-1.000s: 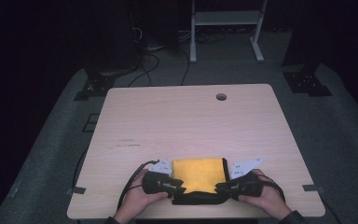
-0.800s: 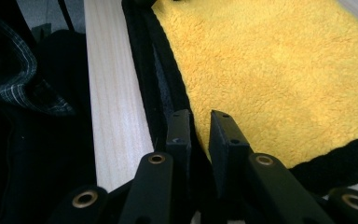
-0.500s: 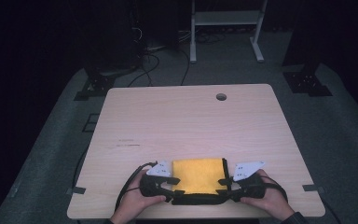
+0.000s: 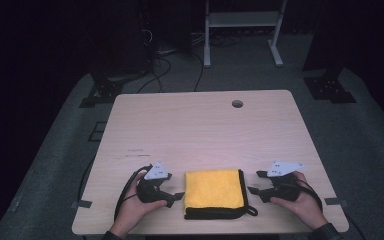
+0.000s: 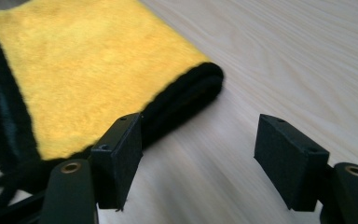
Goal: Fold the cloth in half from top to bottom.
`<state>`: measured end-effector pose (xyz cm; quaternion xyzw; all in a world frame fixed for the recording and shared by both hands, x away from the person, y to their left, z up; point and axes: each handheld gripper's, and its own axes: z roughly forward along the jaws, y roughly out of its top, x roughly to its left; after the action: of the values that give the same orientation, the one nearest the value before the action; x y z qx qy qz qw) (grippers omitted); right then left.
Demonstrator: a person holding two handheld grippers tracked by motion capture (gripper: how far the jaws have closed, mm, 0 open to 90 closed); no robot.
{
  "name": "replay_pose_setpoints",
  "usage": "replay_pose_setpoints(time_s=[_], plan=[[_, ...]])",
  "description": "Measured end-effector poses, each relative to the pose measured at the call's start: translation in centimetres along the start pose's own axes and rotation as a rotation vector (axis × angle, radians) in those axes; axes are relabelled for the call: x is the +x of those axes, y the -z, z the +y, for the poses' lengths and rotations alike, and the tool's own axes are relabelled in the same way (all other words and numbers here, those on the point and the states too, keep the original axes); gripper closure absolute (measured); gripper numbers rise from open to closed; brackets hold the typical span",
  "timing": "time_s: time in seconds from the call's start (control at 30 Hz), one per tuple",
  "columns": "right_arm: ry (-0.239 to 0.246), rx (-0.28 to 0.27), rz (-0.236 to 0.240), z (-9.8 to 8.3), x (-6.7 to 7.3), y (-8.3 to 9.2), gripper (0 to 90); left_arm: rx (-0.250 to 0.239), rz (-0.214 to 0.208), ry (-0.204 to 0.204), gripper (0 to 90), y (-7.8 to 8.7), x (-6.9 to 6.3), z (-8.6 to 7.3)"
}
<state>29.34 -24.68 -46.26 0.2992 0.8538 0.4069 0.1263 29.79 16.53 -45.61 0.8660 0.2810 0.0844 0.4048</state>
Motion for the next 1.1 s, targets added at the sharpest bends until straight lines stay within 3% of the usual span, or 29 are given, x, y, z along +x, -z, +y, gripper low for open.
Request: replay_pose_setpoints(time_s=[0.27,0.57,0.8,0.93,1.1], plan=[[-0.045,0.018,-0.080,-1.1,-2.3,0.9,27.0,0.040,0.101,0.020,9.3,1.4,2.0,-1.6],[-0.103,0.066,-0.162,-2.4,-4.5,1.6,23.0,0.124,0.167,0.037,7.0,2.2,4.2,-3.9],[-0.143,0.113,-0.198,-3.1,-5.3,1.3,19.5,0.107,0.184,0.047,0.6,2.9,5.2,-5.0],[-0.155,0.107,-0.200,-3.2,-5.4,1.3,16.2,0.085,0.186,0.049,0.0,3.2,5.4,-5.5],[-0.160,0.057,-0.212,-3.8,-5.4,1.2,13.4,0.048,0.177,0.035,0.0,3.4,5.7,-6.1]])
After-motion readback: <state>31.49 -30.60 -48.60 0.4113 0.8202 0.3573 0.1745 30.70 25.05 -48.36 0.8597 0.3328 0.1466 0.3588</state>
